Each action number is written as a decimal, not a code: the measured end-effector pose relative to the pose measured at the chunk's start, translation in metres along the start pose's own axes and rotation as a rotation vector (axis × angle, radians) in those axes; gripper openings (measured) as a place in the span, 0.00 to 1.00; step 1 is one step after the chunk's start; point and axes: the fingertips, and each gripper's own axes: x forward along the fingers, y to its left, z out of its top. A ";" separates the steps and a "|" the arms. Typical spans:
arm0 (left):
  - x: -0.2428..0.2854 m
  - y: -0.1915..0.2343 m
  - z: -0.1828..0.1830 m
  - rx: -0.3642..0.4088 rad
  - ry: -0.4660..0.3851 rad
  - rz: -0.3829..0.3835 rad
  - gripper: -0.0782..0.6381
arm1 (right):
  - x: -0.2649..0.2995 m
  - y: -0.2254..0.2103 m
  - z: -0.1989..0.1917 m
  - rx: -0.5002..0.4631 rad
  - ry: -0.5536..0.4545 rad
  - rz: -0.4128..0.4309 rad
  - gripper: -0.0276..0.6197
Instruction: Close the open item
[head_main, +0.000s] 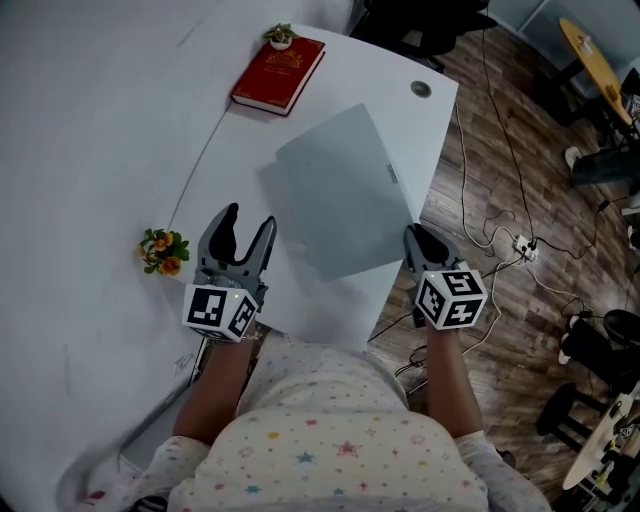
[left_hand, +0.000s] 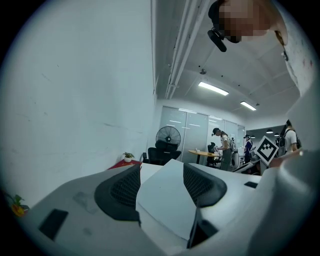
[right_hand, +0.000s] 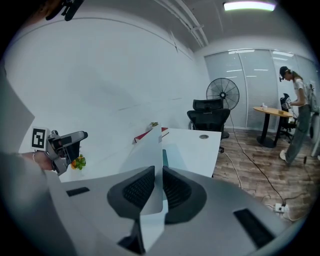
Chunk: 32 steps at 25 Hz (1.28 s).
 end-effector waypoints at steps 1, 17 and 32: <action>0.003 -0.001 -0.005 -0.002 0.012 -0.011 0.47 | 0.001 -0.002 -0.001 0.000 0.002 -0.005 0.12; 0.038 -0.022 -0.121 -0.118 0.263 -0.123 0.47 | 0.015 -0.028 -0.021 0.020 0.027 -0.072 0.13; 0.065 -0.048 -0.176 -0.216 0.398 -0.178 0.47 | 0.026 -0.048 -0.035 0.017 0.043 -0.090 0.14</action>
